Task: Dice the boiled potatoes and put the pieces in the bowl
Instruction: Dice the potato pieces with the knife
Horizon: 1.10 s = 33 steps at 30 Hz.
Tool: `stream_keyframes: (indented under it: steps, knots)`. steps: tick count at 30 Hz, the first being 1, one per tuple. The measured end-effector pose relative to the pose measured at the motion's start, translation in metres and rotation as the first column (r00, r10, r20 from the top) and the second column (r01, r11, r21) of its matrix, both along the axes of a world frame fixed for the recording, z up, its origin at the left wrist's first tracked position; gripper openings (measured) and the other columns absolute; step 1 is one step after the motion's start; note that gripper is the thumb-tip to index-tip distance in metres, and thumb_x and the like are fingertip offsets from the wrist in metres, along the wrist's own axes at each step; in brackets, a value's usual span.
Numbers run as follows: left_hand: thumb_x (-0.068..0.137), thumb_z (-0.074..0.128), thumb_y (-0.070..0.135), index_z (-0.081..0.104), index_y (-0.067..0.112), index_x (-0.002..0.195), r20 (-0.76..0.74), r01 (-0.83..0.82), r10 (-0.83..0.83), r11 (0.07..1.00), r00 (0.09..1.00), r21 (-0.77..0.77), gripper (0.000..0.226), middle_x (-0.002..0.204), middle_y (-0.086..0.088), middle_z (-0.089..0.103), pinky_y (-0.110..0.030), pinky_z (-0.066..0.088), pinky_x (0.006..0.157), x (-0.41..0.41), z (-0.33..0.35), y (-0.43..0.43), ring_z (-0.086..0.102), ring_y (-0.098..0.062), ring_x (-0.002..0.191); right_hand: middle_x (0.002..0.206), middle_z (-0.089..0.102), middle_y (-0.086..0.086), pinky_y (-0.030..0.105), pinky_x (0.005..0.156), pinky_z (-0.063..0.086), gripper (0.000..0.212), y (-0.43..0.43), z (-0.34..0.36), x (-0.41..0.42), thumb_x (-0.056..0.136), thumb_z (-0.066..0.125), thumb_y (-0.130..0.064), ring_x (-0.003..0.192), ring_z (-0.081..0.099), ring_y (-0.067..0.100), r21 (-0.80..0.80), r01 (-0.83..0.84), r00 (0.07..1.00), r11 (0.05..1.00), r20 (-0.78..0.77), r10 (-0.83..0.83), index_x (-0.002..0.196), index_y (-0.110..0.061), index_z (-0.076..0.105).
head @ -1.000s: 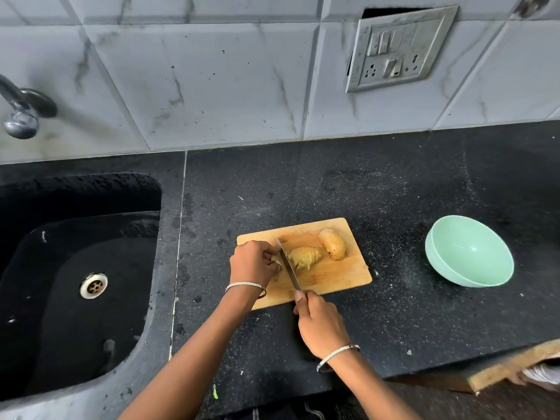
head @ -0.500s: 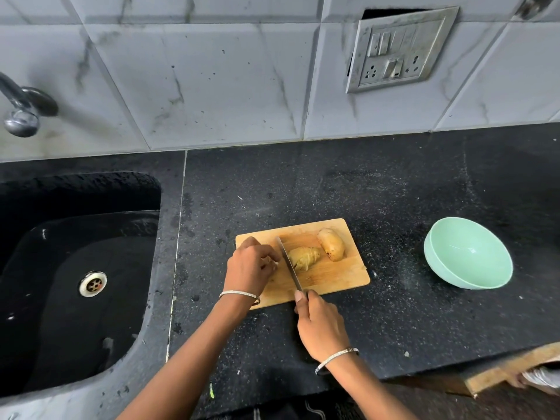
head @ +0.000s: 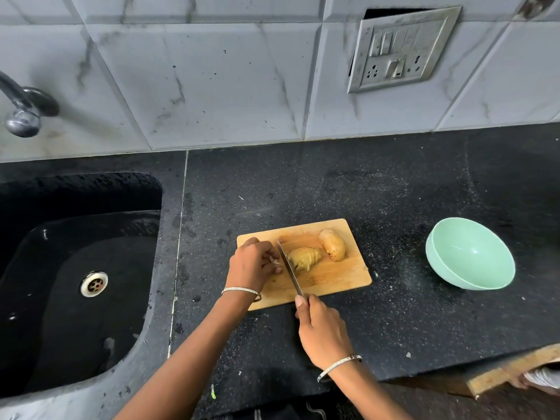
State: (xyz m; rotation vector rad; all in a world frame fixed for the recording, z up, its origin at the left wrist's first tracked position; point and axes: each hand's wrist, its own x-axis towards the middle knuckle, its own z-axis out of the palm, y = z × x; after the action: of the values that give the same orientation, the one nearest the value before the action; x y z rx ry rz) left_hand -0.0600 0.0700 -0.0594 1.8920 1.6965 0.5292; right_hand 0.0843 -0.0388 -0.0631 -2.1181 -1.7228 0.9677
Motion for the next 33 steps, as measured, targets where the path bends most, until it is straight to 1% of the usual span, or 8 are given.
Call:
stream_keyframes:
  steps: [5, 8, 14, 19, 22, 27, 30, 33]
  knots:
    - [0.074, 0.075, 0.004, 0.068, 0.026, 0.093, 0.047, -0.030, 0.032, 0.999, 0.998, -0.039, 0.030, 0.075, 0.012, 0.066, -0.027, 0.052, 0.073, -0.008, 0.001, 0.000, 0.063, -0.006, 0.074, 0.093, 0.067, -0.004, 0.038, 0.074, 0.045, 0.037, -0.001, 0.000, -0.005, 0.104, 0.023, -0.046, 0.090, 0.064, 0.024, 0.002, -0.004, 1.000, 1.000, 0.005, 0.004, 0.099, -0.025, 0.053]
    - [0.074, 0.078, 0.010, 0.067, 0.024, 0.104, 0.064, -0.051, 0.057, 0.994, 0.996, -0.095, 0.034, 0.075, 0.012, 0.068, -0.027, 0.053, 0.077, -0.008, 0.003, 0.003, 0.064, -0.005, 0.074, 0.091, 0.066, -0.003, 0.036, 0.070, 0.042, 0.035, 0.001, 0.001, -0.009, 0.104, 0.024, -0.044, 0.089, 0.064, 0.024, -0.002, -0.006, 1.000, 1.000, 0.009, 0.006, 0.099, -0.025, 0.052]
    - [0.074, 0.081, 0.014, 0.076, 0.019, 0.091, 0.056, -0.091, 0.099, 0.986, 0.993, -0.138, 0.019, 0.077, 0.007, 0.072, -0.019, 0.050, 0.077, -0.005, 0.009, 0.007, 0.060, -0.002, 0.070, 0.087, 0.064, 0.003, 0.039, 0.070, 0.046, 0.035, 0.004, 0.004, -0.016, 0.104, 0.025, -0.045, 0.084, 0.064, 0.029, -0.004, 0.020, 1.000, 1.000, 0.007, -0.020, 0.096, -0.022, 0.051]
    - [0.074, 0.081, 0.011, 0.077, 0.018, 0.089, 0.084, -0.139, 0.153, 0.977, 0.985, -0.159, 0.017, 0.079, 0.005, 0.074, -0.020, 0.050, 0.078, -0.004, 0.007, 0.006, 0.060, -0.001, 0.067, 0.089, 0.064, 0.004, 0.037, 0.065, 0.038, 0.034, 0.008, 0.006, -0.018, 0.104, 0.025, -0.045, 0.088, 0.063, 0.031, 0.001, 0.014, 1.000, 1.000, 0.004, -0.014, 0.095, -0.022, 0.049]
    - [0.076, 0.079, 0.011, 0.078, 0.020, 0.090, 0.080, -0.171, 0.184, 0.974, 0.980, -0.147, 0.017, 0.079, 0.004, 0.074, -0.016, 0.046, 0.073, -0.002, 0.006, 0.003, 0.060, -0.002, 0.068, 0.091, 0.065, 0.004, 0.037, 0.067, 0.040, 0.036, 0.008, 0.005, -0.019, 0.104, 0.024, -0.045, 0.088, 0.064, 0.030, 0.005, 0.007, 1.000, 1.000, 0.006, -0.007, 0.097, -0.022, 0.051]
    - [0.076, 0.079, 0.017, 0.078, 0.025, 0.088, 0.033, -0.264, 0.268, 0.959, 0.963, -0.099, 0.015, 0.084, 0.003, 0.075, -0.024, 0.047, 0.070, 0.003, -0.001, -0.001, 0.067, -0.018, 0.081, 0.085, 0.061, 0.002, 0.039, 0.067, 0.045, 0.039, 0.010, 0.011, -0.019, 0.104, 0.024, -0.044, 0.085, 0.063, 0.031, -0.029, 0.002, 1.000, 1.000, -0.010, -0.003, 0.095, -0.018, 0.052]
    - [0.075, 0.079, 0.018, 0.078, 0.027, 0.086, 0.026, -0.288, 0.292, 0.952, 0.956, -0.106, 0.014, 0.082, 0.002, 0.074, -0.024, 0.044, 0.067, 0.003, -0.002, -0.001, 0.067, -0.021, 0.080, 0.094, 0.061, 0.008, 0.035, 0.065, 0.039, 0.035, 0.014, 0.015, -0.023, 0.105, 0.026, -0.042, 0.096, 0.062, 0.037, -0.036, -0.004, 0.997, 0.999, 0.071, 0.007, 0.101, -0.017, 0.051]
    - [0.075, 0.079, 0.017, 0.078, 0.027, 0.083, 0.020, -0.293, 0.297, 0.949, 0.955, -0.118, 0.014, 0.080, 0.002, 0.074, -0.023, 0.040, 0.065, 0.002, 0.000, 0.000, 0.066, -0.021, 0.078, 0.106, 0.064, 0.011, 0.039, 0.069, 0.043, 0.036, 0.015, 0.016, -0.029, 0.105, 0.026, -0.041, 0.103, 0.062, 0.038, -0.036, -0.027, 0.978, 0.999, 0.205, 0.034, 0.111, -0.015, 0.051]
